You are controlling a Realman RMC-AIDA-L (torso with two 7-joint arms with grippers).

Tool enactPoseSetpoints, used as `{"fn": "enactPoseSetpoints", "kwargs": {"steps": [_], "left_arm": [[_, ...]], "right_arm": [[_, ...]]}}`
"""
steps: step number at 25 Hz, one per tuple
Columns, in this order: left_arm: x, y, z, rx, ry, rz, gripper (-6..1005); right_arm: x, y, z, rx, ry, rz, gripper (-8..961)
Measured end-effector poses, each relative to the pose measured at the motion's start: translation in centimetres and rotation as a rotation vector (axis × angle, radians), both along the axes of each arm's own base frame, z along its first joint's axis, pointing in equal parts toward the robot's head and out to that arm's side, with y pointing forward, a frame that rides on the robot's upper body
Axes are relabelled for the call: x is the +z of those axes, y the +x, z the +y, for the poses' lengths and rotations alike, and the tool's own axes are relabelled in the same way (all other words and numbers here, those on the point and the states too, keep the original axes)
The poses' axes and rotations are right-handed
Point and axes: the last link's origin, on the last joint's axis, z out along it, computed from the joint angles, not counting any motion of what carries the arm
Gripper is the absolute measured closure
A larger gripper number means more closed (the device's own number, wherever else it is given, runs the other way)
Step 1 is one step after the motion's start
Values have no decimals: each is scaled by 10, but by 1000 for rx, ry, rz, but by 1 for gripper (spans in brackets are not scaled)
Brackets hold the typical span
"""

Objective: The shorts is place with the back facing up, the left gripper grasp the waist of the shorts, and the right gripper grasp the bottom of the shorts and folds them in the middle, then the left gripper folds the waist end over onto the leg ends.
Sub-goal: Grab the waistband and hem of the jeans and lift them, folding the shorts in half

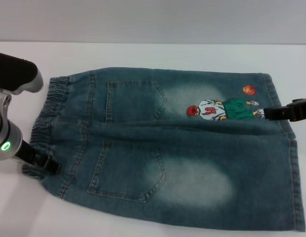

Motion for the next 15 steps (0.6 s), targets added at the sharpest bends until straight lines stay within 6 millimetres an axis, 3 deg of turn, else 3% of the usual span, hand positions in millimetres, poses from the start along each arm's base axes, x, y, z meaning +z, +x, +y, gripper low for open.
{"fn": "enactPoseSetpoints", "kwargs": {"steps": [15], "left_arm": [[1,0,-1,5,-5,5,217]], "right_arm": [[-2,-3,4,1,-6,4,221]]}}
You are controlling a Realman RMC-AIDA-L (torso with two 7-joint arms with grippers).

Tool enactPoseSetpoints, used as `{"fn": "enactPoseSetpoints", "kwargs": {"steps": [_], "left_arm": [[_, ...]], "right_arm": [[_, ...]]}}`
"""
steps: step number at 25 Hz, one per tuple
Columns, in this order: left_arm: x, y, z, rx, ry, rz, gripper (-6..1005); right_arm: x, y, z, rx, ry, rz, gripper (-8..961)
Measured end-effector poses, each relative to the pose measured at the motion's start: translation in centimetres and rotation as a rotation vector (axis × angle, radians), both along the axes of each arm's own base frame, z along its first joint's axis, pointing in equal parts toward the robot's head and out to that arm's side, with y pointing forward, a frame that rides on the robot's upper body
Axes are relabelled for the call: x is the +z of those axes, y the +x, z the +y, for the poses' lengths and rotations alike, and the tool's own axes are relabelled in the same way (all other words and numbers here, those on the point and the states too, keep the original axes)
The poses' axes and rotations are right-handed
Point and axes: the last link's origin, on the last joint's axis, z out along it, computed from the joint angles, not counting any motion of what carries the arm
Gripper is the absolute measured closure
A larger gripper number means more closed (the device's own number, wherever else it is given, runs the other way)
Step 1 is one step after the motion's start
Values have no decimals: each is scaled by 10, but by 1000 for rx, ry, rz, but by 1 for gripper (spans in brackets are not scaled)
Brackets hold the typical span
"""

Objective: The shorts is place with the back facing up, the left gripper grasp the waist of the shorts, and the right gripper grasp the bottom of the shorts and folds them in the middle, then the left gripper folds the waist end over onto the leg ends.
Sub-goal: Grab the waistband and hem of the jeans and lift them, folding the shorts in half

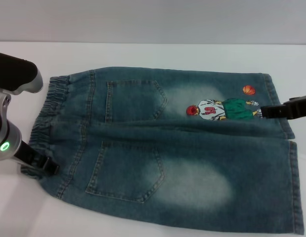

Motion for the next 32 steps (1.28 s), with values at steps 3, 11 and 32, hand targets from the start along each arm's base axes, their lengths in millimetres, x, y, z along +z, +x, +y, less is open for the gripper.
{"fn": "enactPoseSetpoints", "kwargs": {"steps": [3,11,32], "left_arm": [[1,4,-1,-12,-15,-2,230],[0,6,0,-23,-23,-4,376],[8,27,2,-79,-12,-15,602]], "right_arm": [[0,-1,1,2,0,0,221],[0,-3,2,7,0,-1,221],[1,-4,-9,-48,-88,-16,220]]}}
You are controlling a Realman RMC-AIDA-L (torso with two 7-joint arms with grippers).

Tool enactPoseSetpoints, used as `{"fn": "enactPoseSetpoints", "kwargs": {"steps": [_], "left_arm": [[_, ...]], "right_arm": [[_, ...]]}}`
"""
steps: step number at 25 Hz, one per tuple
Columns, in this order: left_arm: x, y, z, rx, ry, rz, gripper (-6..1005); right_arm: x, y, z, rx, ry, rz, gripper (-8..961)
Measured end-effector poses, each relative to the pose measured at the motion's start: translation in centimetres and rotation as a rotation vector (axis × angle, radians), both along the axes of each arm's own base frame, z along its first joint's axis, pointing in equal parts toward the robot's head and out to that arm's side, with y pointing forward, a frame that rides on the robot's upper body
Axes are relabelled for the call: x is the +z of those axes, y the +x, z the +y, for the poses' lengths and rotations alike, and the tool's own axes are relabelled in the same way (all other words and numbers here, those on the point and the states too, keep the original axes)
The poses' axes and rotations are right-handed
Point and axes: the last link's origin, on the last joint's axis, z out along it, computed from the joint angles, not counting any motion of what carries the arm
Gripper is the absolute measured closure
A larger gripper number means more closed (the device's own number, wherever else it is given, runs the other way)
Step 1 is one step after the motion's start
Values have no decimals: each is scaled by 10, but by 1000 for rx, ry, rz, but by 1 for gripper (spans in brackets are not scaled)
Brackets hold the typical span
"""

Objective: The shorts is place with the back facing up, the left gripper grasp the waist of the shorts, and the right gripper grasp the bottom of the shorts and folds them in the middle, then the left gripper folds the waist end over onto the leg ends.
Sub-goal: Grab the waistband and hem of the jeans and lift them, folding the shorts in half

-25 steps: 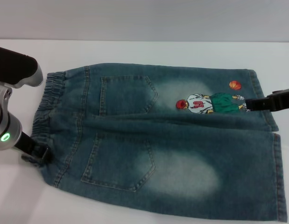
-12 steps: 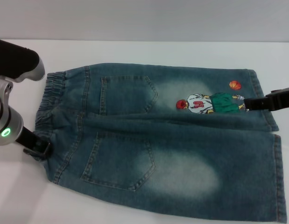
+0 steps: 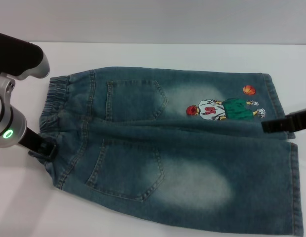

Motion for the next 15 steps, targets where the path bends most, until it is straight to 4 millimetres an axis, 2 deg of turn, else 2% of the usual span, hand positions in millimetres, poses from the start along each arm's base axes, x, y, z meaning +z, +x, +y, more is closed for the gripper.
{"fn": "enactPoseSetpoints", "kwargs": {"steps": [10,15], "left_arm": [[-2,4,4,-10,1,-2,676],[-5,3,5,-10,-6,2,717]], "right_arm": [[-13,17,-21,-75,-76,-4,220],[-30,26,-41,-114,-160,-14,220]]}}
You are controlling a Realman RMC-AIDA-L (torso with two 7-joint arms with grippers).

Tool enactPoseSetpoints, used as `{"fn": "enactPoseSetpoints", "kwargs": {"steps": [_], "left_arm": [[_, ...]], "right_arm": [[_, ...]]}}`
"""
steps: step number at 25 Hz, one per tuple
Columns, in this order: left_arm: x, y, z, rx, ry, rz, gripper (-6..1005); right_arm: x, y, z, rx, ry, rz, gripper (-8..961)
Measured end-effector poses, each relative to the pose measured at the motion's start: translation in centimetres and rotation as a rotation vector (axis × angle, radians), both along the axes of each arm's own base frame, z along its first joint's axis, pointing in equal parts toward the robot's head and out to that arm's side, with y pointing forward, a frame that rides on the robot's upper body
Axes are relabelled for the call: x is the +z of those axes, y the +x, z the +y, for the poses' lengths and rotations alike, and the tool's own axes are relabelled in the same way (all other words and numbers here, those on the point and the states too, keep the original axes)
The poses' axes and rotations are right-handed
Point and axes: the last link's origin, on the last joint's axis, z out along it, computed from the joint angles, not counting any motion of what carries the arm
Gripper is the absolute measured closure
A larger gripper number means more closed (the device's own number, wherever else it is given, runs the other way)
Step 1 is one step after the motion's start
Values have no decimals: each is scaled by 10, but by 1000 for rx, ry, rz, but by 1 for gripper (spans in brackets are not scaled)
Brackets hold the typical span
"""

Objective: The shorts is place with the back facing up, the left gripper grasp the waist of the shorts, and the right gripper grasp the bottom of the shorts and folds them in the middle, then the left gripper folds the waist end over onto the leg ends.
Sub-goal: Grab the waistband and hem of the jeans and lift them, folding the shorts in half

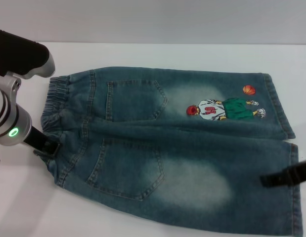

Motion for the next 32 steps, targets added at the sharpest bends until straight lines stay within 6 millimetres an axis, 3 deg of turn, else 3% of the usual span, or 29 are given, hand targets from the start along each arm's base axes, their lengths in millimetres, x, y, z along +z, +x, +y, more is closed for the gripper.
{"fn": "enactPoseSetpoints", "kwargs": {"steps": [16,22,32], "left_arm": [[-6,1,2,-14,-20,10,822],[-7,0,0,-14,-27,13,824],[-8,2,0,-17,-30,13,828]], "right_arm": [[-2,17,-25,-111,-9,-9,221],[5,27,-27,-138,24,-91,221],[2,26,-28,-134,14,-97,220]]}}
